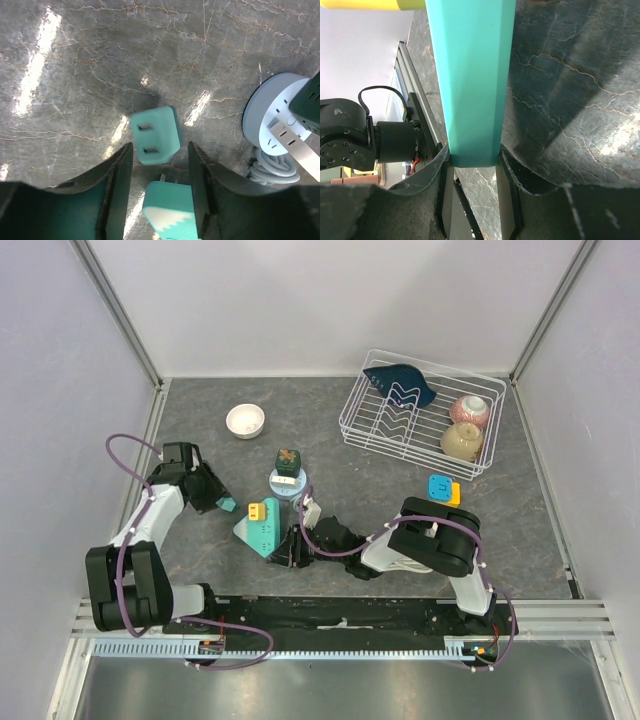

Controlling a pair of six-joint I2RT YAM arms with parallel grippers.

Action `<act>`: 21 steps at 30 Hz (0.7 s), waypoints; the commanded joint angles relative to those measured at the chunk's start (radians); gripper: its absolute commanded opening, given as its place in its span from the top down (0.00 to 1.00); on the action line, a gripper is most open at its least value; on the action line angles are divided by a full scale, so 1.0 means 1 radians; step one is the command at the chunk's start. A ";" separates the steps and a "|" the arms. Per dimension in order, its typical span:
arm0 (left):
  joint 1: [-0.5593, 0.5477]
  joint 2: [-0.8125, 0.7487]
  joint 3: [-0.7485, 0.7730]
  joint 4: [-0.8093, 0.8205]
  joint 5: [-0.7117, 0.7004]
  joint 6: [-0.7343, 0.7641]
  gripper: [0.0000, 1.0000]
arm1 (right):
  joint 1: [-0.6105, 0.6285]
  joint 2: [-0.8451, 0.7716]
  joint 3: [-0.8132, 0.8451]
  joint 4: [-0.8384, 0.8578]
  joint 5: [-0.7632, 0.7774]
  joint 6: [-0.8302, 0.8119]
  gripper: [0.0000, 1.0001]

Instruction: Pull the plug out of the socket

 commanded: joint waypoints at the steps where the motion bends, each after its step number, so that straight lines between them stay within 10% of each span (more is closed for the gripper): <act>1: 0.011 0.017 -0.018 0.071 0.061 0.038 0.43 | 0.010 -0.016 -0.010 0.025 -0.031 -0.021 1.00; 10: 0.016 -0.111 0.024 0.011 -0.001 0.032 0.31 | 0.008 -0.018 0.006 -0.014 -0.037 -0.028 1.00; 21: 0.008 -0.406 0.001 -0.039 0.304 0.130 0.32 | 0.010 -0.001 0.062 -0.007 -0.095 0.014 1.00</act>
